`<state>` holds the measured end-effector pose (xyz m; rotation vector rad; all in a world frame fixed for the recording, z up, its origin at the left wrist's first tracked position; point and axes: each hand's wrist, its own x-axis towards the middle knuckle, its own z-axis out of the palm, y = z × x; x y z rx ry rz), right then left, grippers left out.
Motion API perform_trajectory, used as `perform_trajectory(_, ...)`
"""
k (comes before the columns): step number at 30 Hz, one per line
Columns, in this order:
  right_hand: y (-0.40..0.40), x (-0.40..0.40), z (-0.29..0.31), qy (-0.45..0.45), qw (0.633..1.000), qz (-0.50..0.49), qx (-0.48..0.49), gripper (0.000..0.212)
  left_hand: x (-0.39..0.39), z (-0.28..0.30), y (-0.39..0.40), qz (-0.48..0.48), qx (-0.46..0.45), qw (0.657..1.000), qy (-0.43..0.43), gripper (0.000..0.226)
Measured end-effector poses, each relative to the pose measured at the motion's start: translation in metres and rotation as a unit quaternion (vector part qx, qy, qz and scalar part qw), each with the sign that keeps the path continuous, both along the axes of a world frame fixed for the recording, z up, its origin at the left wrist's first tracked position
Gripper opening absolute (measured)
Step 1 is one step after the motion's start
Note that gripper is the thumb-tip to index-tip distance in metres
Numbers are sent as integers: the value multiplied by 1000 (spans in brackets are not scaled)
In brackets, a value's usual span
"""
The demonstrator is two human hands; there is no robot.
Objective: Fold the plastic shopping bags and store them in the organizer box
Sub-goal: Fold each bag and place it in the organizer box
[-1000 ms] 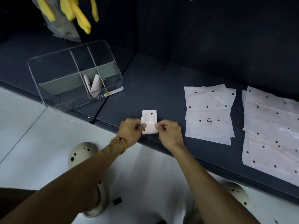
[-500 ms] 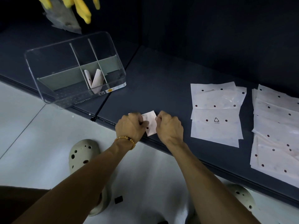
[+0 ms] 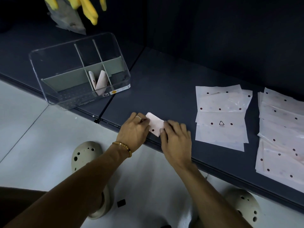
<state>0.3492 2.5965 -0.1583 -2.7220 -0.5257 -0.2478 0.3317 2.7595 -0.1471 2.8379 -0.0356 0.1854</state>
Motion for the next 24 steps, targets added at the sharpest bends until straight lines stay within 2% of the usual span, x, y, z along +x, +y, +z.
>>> perform_trajectory(3,0,-7,-9,29,999,-2,-37,33,-5,0,-3,17,-8,1000,-5,13)
perform_trajectory(7,2,-8,-11,64,997,-4,-39,37,-4,2,-2,44,17,999,18,21)
perform_trajectory(9,-1,-5,-12,75,997,5,-26,37,1,5,-4,22,51,998,8,21)
perform_trajectory(13,-5,1,-12,126,992,19,-4,39,11,2,-20,-109,68,991,-45,29)
perform_trajectory(19,-6,1,-10,128,992,19,4,41,5,-14,-22,-96,23,995,12,41)
perform_trajectory(24,-6,3,-10,136,990,20,-2,41,8,-15,9,-96,52,994,12,43)
